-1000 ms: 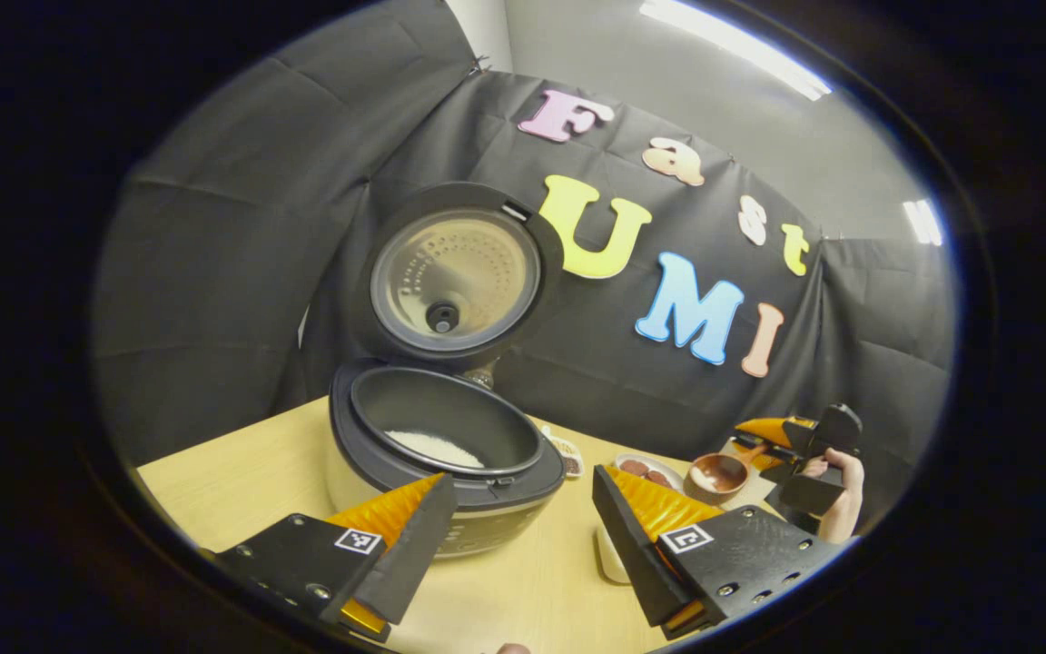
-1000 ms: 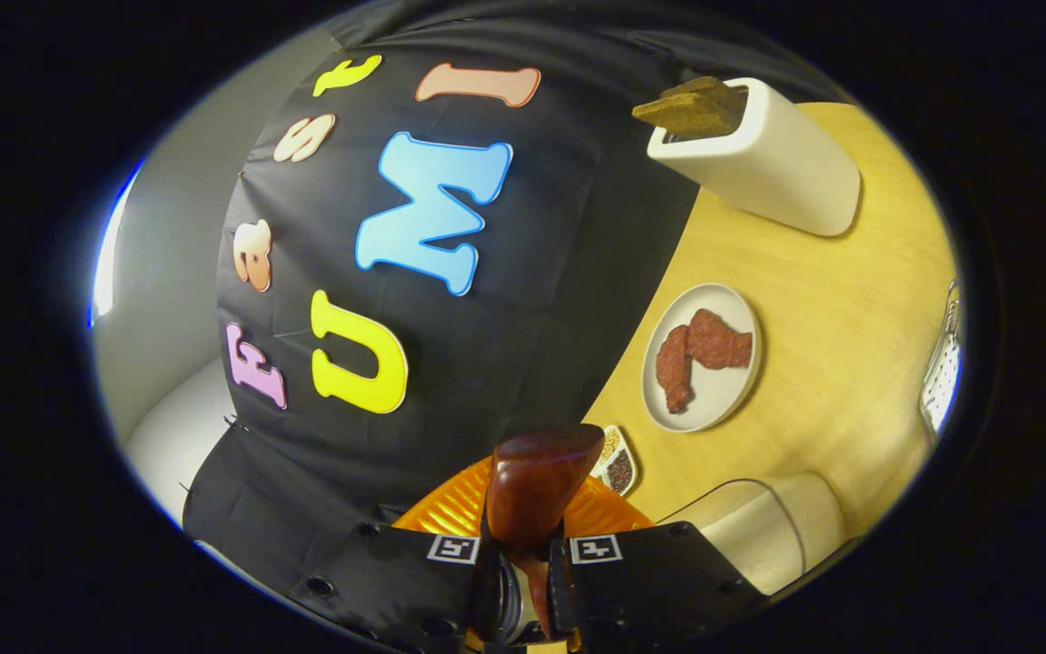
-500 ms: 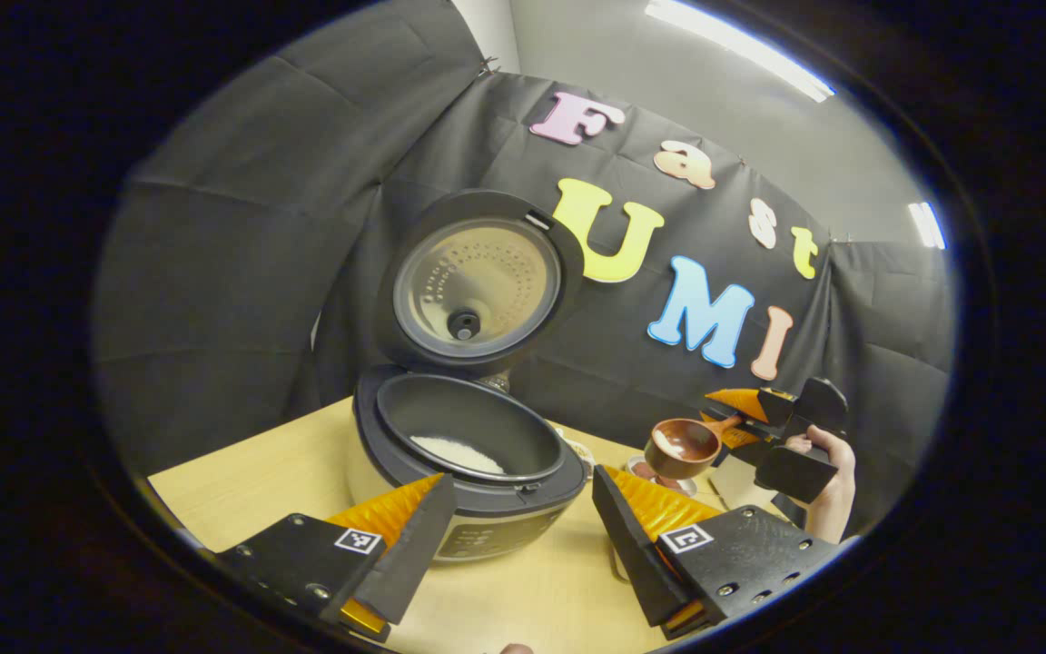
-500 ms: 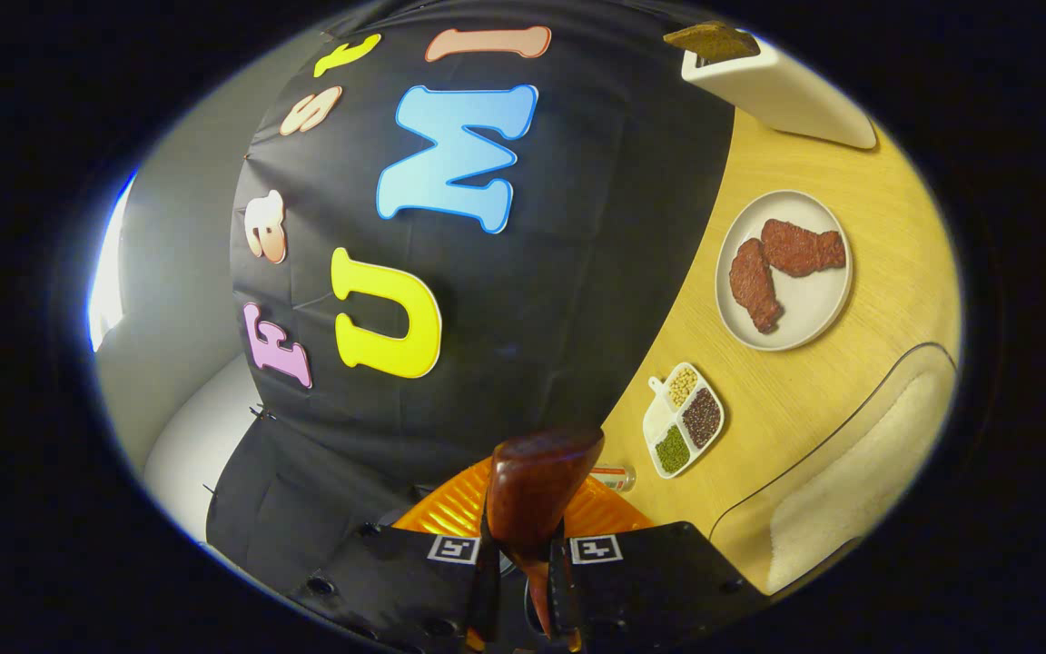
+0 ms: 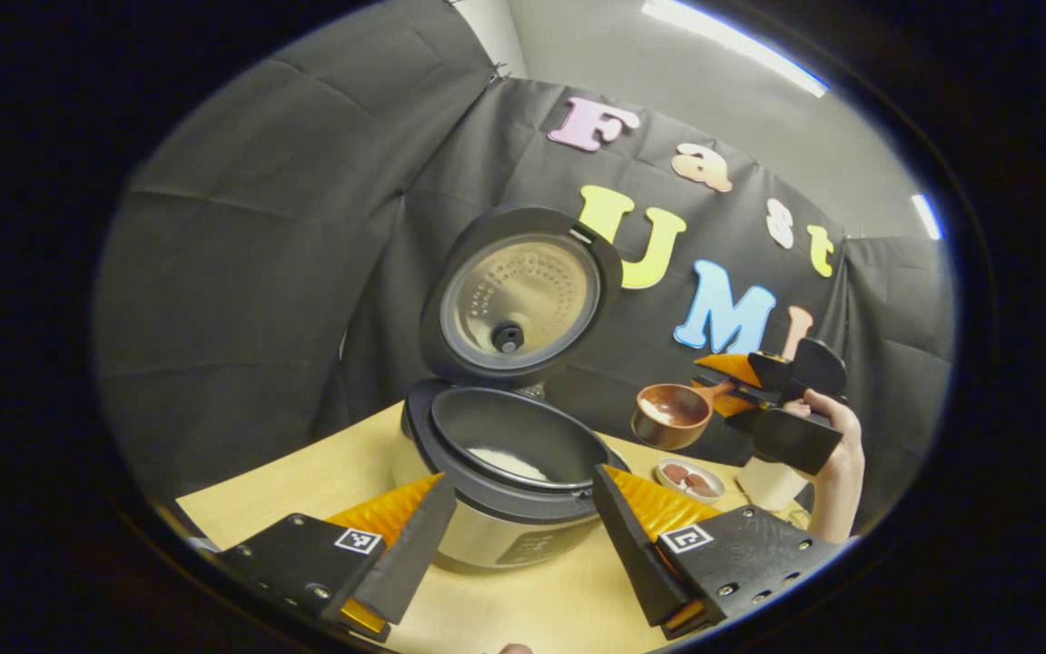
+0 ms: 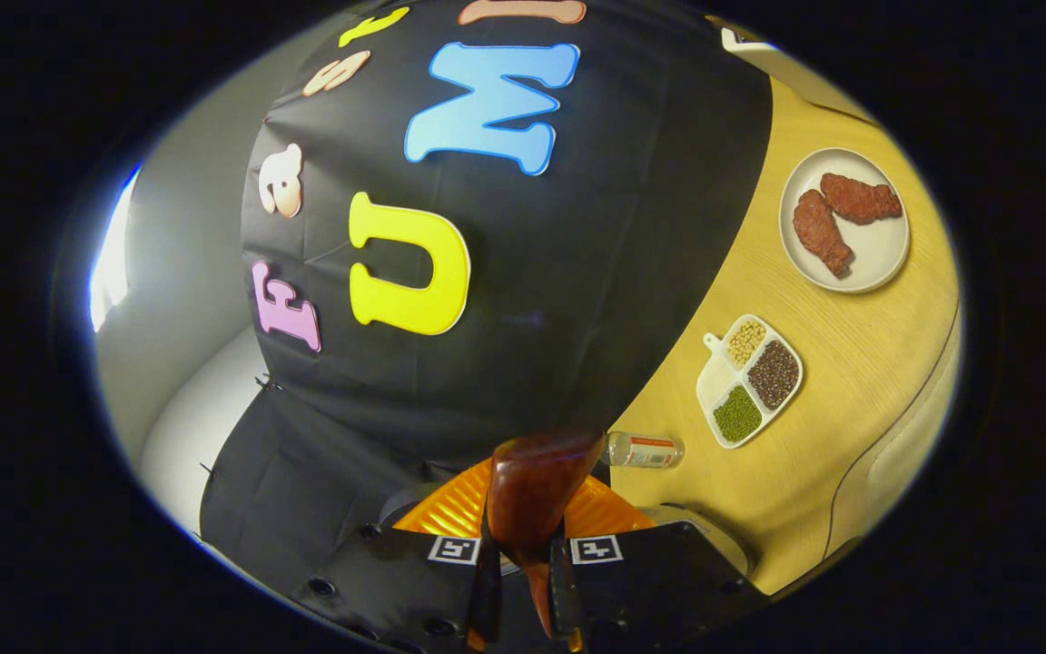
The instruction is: Close the left gripper, press the button to open the rice cooker; take a wooden spoon from the chopstick holder with the right hand, scoop a spoonful of rice and pour it into the rice cooker, then put the wooden spoon back into the chopstick holder.
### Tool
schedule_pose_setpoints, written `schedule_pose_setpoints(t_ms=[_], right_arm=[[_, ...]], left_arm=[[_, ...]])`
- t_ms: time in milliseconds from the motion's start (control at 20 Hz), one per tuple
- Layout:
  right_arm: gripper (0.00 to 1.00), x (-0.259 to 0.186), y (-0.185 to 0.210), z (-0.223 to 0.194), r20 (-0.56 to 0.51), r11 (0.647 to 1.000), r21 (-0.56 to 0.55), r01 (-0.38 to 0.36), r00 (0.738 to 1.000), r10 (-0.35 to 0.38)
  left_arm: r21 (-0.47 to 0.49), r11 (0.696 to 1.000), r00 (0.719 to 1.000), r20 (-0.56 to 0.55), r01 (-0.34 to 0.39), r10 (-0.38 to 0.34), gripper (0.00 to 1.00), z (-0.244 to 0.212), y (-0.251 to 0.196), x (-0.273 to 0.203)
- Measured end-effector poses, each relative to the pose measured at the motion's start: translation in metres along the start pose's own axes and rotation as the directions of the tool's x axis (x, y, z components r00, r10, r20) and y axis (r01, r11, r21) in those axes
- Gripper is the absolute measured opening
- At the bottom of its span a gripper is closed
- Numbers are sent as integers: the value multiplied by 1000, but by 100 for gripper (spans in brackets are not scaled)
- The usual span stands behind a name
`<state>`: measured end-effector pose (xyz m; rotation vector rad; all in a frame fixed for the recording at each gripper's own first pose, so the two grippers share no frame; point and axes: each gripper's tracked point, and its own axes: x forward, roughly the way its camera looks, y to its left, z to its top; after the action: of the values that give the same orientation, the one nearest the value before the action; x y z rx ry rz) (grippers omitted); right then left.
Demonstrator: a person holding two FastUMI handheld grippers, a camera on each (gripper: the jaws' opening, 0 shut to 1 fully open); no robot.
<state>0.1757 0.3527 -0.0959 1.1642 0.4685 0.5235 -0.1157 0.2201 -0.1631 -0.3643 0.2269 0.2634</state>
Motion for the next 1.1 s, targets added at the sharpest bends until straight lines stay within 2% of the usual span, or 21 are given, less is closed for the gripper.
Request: schedule_pose_setpoints(t_ms=[250,450,600,650,750,950,1000,1100], right_arm=[[19,26,24,-26,-6,984,-177,6,1000,-7],[22,47,30,-46,-9,935,-354,38,999,-44],[22,60,33,-67,-34,893,-449,35,998,-56],[19,64,33,-74,-38,873,-487,39,997,-66],[22,70,36,-82,-33,817,-574,48,996,-82],[22,74,50,-96,-28,651,-759,12,998,-52],[22,73,54,-100,-34,624,-782,3,998,-46],[22,75,62,-113,-64,591,-806,-33,997,-31]], left_arm=[[4,1000,1000,7,5,-5,95,4,9,-4],[4,1000,1000,13,0,0,95,4,14,-8],[5,1000,1000,18,-5,5,94,5,16,-9],[5,1000,1000,20,-5,5,96,5,16,-9],[12,1000,1000,26,-11,11,95,6,17,-10],[31,999,999,40,-18,17,95,10,19,-12],[33,999,999,40,-20,19,96,11,20,-13],[31,999,999,40,-18,17,95,10,19,-15]])
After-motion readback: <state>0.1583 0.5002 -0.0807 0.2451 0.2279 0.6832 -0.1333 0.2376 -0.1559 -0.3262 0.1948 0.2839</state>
